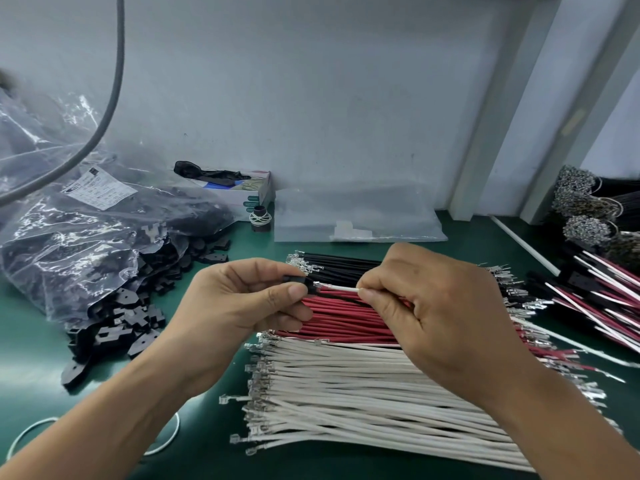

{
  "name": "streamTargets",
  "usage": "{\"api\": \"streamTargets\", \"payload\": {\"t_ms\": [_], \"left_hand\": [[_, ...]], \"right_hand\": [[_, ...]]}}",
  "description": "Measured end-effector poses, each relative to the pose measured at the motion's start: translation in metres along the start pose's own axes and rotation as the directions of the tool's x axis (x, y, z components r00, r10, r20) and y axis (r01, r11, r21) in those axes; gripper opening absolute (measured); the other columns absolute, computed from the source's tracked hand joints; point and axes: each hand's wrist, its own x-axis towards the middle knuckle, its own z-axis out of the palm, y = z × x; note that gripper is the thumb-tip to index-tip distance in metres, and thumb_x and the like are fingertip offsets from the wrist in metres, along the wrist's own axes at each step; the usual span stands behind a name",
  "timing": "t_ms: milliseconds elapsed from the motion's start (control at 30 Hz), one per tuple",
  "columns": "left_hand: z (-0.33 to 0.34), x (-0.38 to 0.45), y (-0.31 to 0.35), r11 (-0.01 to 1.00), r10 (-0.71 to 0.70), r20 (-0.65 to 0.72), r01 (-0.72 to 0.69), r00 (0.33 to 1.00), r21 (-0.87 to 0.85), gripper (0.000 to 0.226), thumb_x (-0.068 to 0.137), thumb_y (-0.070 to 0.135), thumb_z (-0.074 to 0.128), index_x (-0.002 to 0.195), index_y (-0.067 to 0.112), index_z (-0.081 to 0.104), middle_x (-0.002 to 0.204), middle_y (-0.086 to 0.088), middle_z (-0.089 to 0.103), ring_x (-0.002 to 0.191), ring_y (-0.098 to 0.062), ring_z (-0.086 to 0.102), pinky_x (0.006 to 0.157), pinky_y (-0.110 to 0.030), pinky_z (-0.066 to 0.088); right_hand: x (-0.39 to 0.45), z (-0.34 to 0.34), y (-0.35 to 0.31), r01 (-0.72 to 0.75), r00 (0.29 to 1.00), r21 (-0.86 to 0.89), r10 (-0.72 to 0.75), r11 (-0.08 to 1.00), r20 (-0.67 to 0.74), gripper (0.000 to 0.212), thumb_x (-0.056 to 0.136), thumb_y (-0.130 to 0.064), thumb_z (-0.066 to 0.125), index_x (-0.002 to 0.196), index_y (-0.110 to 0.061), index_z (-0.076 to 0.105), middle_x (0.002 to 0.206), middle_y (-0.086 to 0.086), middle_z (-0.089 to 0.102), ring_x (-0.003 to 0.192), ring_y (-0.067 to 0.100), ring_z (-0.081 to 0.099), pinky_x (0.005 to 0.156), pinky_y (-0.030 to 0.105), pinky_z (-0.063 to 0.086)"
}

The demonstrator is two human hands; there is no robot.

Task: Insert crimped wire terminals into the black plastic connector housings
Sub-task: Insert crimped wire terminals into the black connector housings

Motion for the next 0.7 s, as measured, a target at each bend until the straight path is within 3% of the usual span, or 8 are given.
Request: {"api": "streamTargets", "payload": {"t_ms": [100,233,300,400,533,700], "left_hand": [[0.001,-0.001,0.0,1.0,-0.006,0.011,0.006,1.0,0.003,0.032,0.056,0.017,0.089,0.085,0.007,0.082,0.074,-0.023,0.074,0.063,-0.026,0.075,0.057,-0.028,0.061],[0.0,-0.002,0.0,1.0,-0.003,0.018,0.003,1.0,0.013,0.063,0.039,0.038,0.104,0.088,0.006,0.081,0.077,-0.025,0.075,0.066,-0.029,0.076,0.06,-0.03,0.062],[0.0,-0.002,-0.001,1.0,0.006,0.017,-0.006,1.0,0.013,0.066,0.036,0.04,0.105,0.087,0.006,0.082,0.077,-0.025,0.075,0.067,-0.03,0.076,0.061,-0.031,0.062],[0.001,-0.003,0.0,1.0,0.014,0.019,-0.015,1.0,0.005,0.062,0.037,0.036,0.105,0.086,0.005,0.082,0.079,-0.026,0.075,0.069,-0.031,0.077,0.063,-0.03,0.062],[0.002,-0.004,-0.001,0.998,0.042,0.041,-0.044,0.998,0.043,0.032,0.056,0.01,0.094,0.085,0.005,0.081,0.08,-0.027,0.075,0.069,-0.031,0.077,0.064,-0.03,0.062],[0.002,-0.007,-0.001,0.991,0.075,0.039,-0.079,0.996,0.112,0.027,0.056,0.008,0.087,0.082,0.006,0.081,0.077,-0.026,0.075,0.064,-0.031,0.076,0.061,-0.03,0.062]], "right_hand": [[0.0,0.002,-0.002,0.051,0.998,-0.04,-0.053,0.998,-0.027,0.015,0.094,-0.028,0.064,0.082,-0.025,0.072,0.077,-0.013,0.057,0.064,0.007,0.053,0.052,0.027,0.044],[-0.001,0.005,-0.004,0.071,0.995,-0.086,-0.077,0.994,-0.062,0.015,0.093,-0.026,0.064,0.08,-0.023,0.071,0.076,-0.011,0.057,0.062,0.009,0.053,0.051,0.025,0.042],[-0.002,0.007,-0.004,0.063,0.995,-0.098,-0.07,0.993,-0.075,0.015,0.092,-0.025,0.066,0.079,-0.023,0.071,0.075,-0.011,0.057,0.062,0.009,0.053,0.051,0.025,0.042],[-0.002,0.008,-0.004,0.033,0.995,-0.115,-0.043,0.993,-0.086,0.014,0.09,-0.025,0.068,0.076,-0.024,0.071,0.073,-0.011,0.057,0.061,0.01,0.053,0.05,0.028,0.043],[-0.002,0.01,-0.006,0.036,0.998,-0.051,-0.039,0.998,-0.053,0.013,0.09,-0.026,0.067,0.077,-0.024,0.07,0.074,-0.013,0.057,0.062,0.006,0.052,0.053,0.026,0.044],[-0.003,0.017,-0.005,-0.074,0.997,0.241,0.076,0.968,0.002,0.01,0.09,-0.027,0.066,0.081,-0.024,0.072,0.077,-0.016,0.056,0.069,0.008,0.056,0.06,0.03,0.048]]}}
